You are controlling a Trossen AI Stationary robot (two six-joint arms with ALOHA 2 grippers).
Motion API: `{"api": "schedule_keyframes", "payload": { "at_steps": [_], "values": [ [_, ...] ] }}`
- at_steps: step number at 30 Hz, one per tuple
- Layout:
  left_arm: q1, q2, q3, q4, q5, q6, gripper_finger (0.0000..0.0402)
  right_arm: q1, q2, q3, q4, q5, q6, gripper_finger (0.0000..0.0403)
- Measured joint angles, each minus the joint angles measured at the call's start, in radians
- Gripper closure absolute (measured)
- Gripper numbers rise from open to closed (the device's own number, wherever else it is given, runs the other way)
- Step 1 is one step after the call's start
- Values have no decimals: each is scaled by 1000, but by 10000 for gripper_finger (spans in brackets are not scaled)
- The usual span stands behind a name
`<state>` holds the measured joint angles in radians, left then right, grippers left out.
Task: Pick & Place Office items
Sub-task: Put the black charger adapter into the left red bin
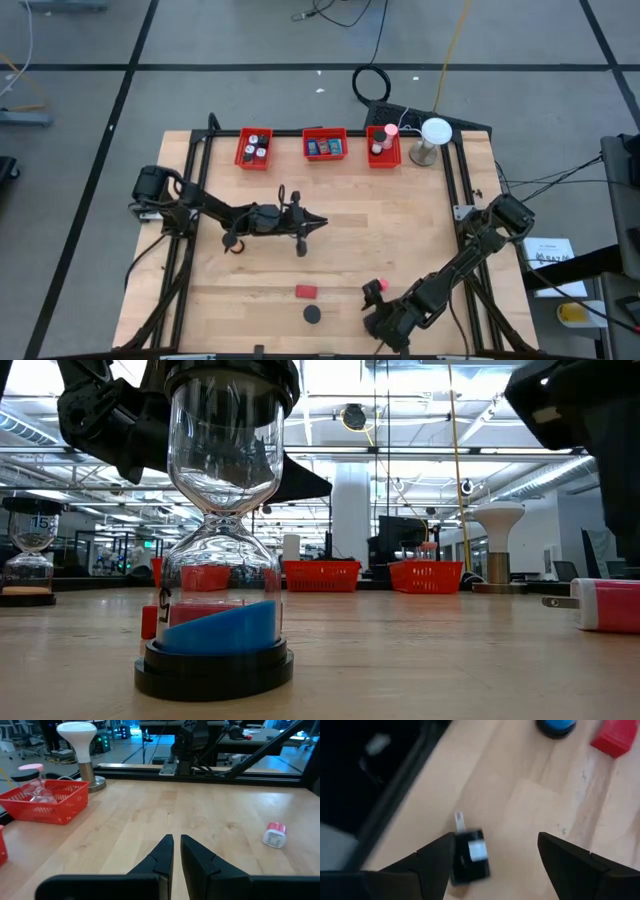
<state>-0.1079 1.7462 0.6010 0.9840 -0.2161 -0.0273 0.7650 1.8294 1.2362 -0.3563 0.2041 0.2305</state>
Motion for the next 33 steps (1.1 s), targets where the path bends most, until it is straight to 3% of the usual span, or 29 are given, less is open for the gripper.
{"api": "schedule_keyframes", "payload": {
  "at_steps": [6, 13, 20, 24, 30, 33],
  "values": [
    [-38, 0, 0, 0, 0, -1, 366, 2, 0, 0, 37, -74, 206, 124],
    [-91, 0, 0, -14, -10, -2, 366, 32, 24, 1, 35, -74, 167, 124],
    [-153, 1, 0, -53, -93, -30, 366, 36, 85, 0, 36, -41, 151, 132],
    [-179, 1, 0, -51, -108, -52, 366, 35, 82, 1, 43, -15, 185, 172],
    [-195, -10, -6, -54, -169, -129, 366, 34, 73, 1, 37, -9, 272, 265],
    [-193, -59, -39, -47, -188, -166, 366, 24, 29, 0, 37, 72, 280, 268]
  ]
}}
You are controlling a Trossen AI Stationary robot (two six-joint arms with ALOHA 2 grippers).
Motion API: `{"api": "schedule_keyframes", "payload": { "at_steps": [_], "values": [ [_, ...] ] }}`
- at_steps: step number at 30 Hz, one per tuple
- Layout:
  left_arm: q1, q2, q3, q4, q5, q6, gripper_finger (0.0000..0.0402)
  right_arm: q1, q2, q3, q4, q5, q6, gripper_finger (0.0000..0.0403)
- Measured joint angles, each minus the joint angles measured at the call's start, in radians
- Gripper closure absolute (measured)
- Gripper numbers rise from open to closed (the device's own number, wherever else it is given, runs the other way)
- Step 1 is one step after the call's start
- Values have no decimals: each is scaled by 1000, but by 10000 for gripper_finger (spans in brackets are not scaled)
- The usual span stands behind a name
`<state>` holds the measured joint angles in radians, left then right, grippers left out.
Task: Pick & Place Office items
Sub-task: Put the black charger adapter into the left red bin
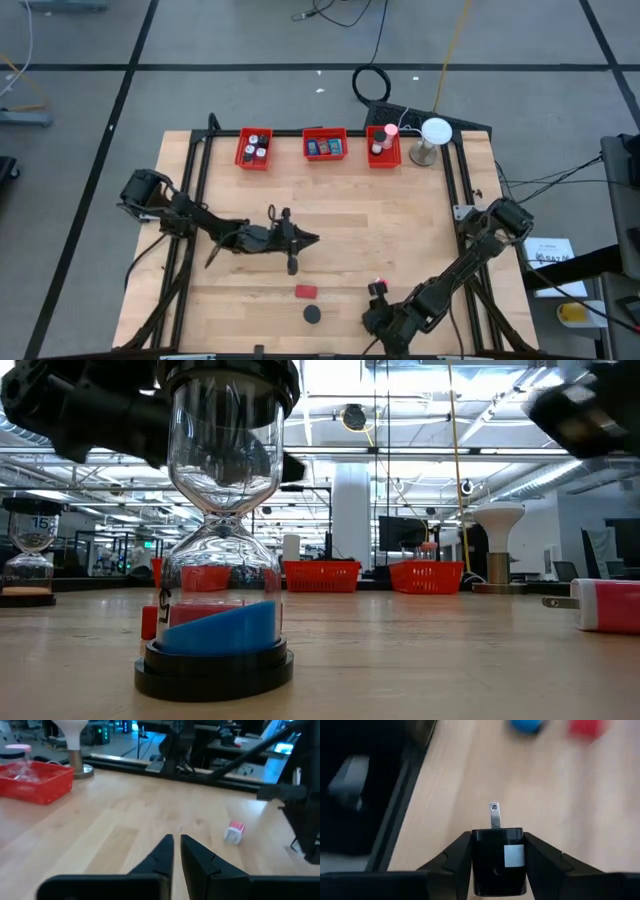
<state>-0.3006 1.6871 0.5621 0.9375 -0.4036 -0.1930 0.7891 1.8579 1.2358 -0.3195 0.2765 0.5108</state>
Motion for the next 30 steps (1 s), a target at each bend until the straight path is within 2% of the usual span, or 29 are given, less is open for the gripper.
{"api": "schedule_keyframes", "payload": {
  "at_steps": [5, 8, 9, 12, 16, 18, 21, 24, 30],
  "values": [
    [16, -144, -109, 4, -1, -20, 366, -90, -91, 0, 30, 209, -139, 268],
    [26, -215, -163, 12, -12, -26, 366, -203, -111, -44, 201, 244, -302, 268],
    [28, -233, -183, 9, -20, -25, 366, -249, -112, -78, 290, 225, -357, 268],
    [25, -276, -236, 2, -52, -20, 366, -402, -107, -217, 622, 71, -466, 268],
    [14, -329, -321, -5, -114, -47, 366, -619, -70, -376, 1042, -118, -516, 268],
    [10, -359, -353, 9, -148, -50, 366, -713, -23, -386, 1187, -196, -522, 268],
    [29, -381, -394, -2, -198, -65, 366, -814, 73, -337, 1245, -292, -518, 268],
    [64, -388, -401, -16, -193, -81, 366, -868, 185, -250, 1250, -382, -522, 268],
    [142, -387, -394, -225, -136, -134, 366, -923, 323, -115, 1337, -466, -503, 268]
  ]
}}
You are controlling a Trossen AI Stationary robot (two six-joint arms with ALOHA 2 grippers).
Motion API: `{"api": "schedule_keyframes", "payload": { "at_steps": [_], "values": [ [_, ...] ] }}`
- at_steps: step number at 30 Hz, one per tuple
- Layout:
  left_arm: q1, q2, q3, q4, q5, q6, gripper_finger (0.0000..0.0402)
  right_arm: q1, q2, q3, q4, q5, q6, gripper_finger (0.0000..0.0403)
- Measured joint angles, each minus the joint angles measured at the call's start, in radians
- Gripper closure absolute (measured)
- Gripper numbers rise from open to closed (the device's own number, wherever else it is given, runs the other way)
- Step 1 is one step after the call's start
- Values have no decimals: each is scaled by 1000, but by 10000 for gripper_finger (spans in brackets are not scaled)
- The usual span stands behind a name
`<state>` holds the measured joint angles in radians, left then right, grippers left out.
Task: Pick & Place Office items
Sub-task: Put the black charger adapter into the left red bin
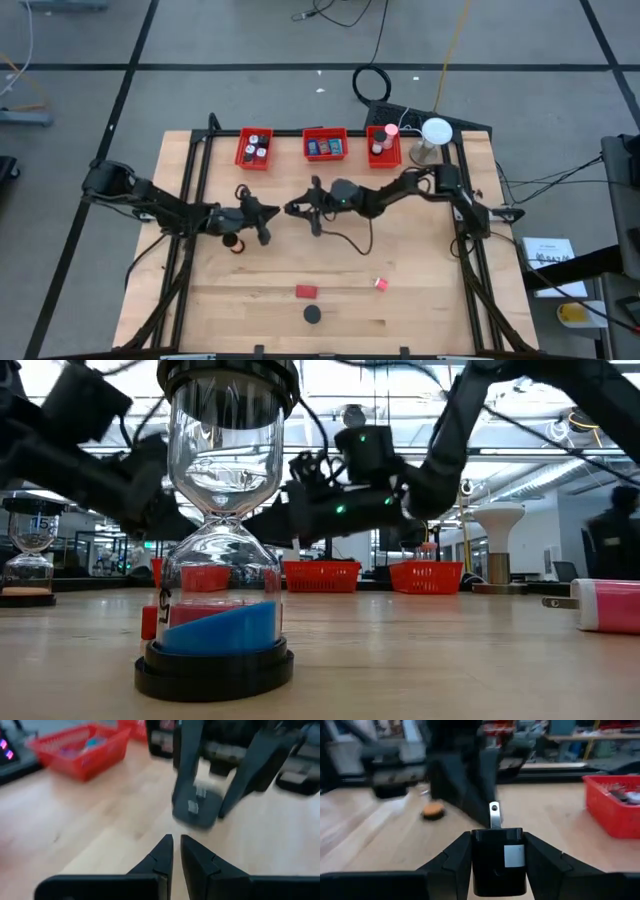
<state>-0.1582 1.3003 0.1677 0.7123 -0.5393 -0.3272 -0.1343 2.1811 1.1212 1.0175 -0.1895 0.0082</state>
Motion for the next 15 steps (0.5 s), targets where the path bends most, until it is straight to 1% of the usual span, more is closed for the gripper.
{"api": "schedule_keyframes", "payload": {
  "at_steps": [3, 7, 12, 15],
  "values": [
    [38, 0, -1, -85, 22, -48, 366, -18, 40, 20, 54, -10, 21, 268],
    [82, 3, 0, -90, 98, -59, 367, -37, 101, 51, 115, -28, 63, 268],
    [124, 9, 0, -86, 107, -48, 367, -45, 140, 68, 126, -50, 74, 268],
    [151, 9, 0, -80, 160, -54, 367, -49, 142, 70, 119, -51, 85, 268]
  ]
}}
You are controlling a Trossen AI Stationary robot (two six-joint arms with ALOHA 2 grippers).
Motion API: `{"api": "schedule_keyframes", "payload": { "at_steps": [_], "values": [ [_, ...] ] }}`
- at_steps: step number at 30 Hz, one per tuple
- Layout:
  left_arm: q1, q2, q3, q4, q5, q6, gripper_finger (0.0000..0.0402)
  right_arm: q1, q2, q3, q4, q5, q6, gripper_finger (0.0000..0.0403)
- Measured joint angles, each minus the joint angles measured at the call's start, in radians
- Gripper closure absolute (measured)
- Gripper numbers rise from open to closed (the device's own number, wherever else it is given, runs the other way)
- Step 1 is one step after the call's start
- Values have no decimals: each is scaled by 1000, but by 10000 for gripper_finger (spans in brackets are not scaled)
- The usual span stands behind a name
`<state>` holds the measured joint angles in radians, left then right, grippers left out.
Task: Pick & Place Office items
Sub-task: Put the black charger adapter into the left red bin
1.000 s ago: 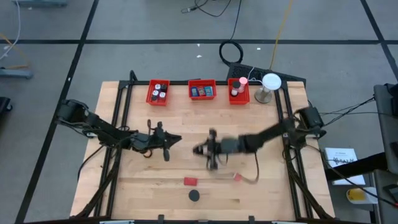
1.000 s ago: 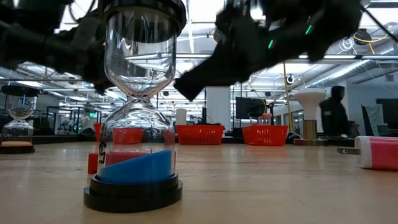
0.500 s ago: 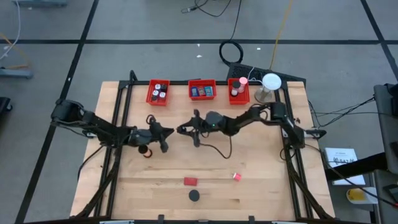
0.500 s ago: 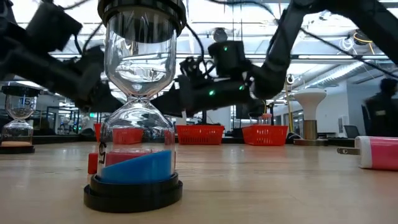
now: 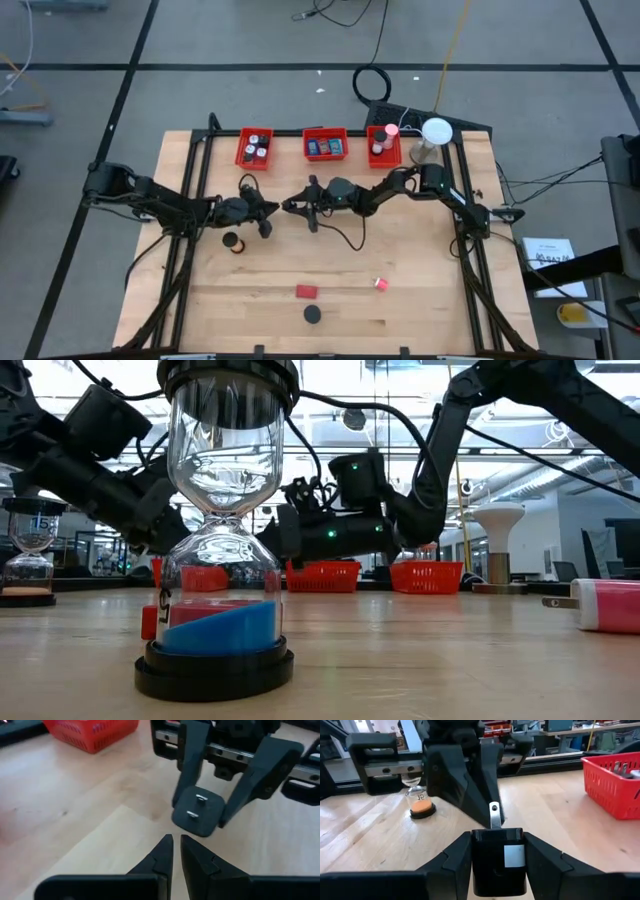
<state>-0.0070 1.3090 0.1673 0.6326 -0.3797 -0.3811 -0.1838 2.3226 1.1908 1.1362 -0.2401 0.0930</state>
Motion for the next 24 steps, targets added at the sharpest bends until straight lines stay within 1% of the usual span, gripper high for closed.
{"api": "schedule_keyframes", "payload": {
  "at_steps": [3, 10, 16, 20, 24],
  "values": [
    [11, 0, 0, -10, 38, -30, 367, 0, 0, 9, -3, 0, -1, 265],
    [6, 0, 0, -78, 35, -98, 367, 0, 0, 14, -3, 4, -12, 265],
    [6, 0, 0, -16, 30, -96, 367, 2, 12, 17, 8, 5, -26, 263],
    [5, 0, 0, 7, 39, -96, 367, 4, 38, 33, 16, 4, 5, 262],
    [5, 0, 1, 9, 42, -96, 367, 14, 35, 38, 2, 31, -38, 259]
  ]
}}
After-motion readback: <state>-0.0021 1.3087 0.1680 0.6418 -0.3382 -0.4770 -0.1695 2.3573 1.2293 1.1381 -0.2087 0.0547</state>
